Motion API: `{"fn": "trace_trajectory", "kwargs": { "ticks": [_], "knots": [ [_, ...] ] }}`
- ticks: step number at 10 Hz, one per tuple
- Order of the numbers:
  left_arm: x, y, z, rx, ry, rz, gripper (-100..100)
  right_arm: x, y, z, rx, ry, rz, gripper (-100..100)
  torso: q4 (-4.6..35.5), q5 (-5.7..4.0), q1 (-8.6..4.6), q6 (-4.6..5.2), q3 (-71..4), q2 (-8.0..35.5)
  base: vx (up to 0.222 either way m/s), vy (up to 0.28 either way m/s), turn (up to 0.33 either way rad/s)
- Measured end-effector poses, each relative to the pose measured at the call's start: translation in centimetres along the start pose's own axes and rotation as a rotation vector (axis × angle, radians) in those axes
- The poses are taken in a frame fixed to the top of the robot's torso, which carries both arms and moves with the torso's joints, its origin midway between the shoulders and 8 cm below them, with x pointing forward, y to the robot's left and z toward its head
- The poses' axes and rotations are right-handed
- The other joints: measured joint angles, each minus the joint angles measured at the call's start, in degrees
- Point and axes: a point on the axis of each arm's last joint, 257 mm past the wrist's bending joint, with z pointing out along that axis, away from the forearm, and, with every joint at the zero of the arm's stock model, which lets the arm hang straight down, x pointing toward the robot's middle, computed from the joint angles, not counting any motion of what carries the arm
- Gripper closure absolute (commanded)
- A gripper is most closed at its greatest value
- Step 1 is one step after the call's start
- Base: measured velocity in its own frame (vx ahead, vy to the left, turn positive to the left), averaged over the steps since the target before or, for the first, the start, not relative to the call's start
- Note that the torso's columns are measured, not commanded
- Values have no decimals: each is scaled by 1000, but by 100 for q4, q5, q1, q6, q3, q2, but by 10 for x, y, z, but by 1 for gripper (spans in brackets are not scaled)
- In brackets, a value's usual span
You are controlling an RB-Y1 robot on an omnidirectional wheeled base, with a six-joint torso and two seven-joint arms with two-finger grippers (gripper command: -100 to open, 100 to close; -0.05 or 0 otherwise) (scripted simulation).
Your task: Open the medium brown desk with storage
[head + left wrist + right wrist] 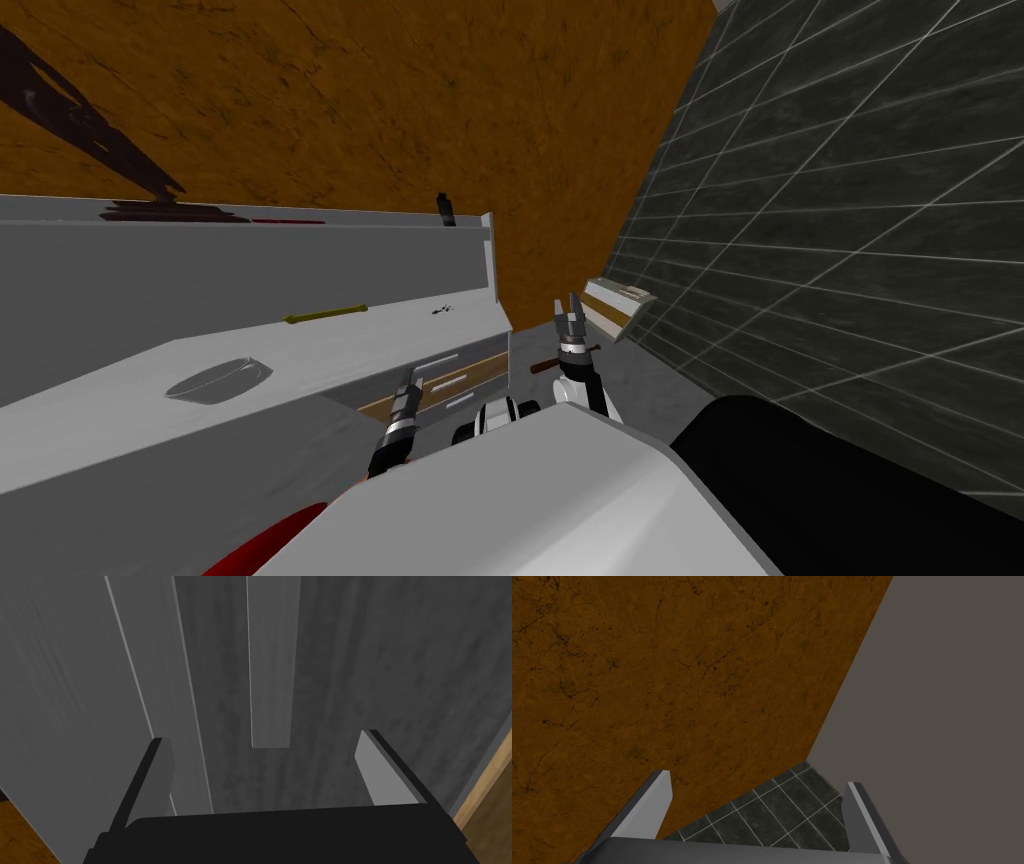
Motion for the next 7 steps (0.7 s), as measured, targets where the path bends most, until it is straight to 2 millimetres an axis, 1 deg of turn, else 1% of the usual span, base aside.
{"fn": "trace_trajectory", "kwargs": {
  "ticks": [1, 2, 5, 6, 7],
  "knots": [
    [0, 0, 1, -2, 0, 0, 100, 0, 0, 0, 0, 0, 0, 0, -2, 1, 1, -1, -1, 1, 10, -1, 1],
    [0, 0, 1, -2, 0, 0, 100, 0, 0, 0, 0, 0, 0, 0, -3, 1, 3, -1, -5, -6, -112, -29, 31],
    [-1, -3, -3, -2, 5, 0, 100, 0, 0, 0, 0, 0, 0, 0, -2, 0, 0, 0, -2, -2, -192, -33, 16],
    [-2, -3, -4, -3, 7, 0, 100, 0, 0, 0, 0, 0, 0, 0, -9, -2, -10, 0, -18, -27, -83, -32, 6],
    [-2, -3, -4, -4, 7, 0, -100, 0, 0, 0, 0, 0, 0, 0, -19, 0, 2, 0, -41, -67, 73, -9, -24]
  ]
}}
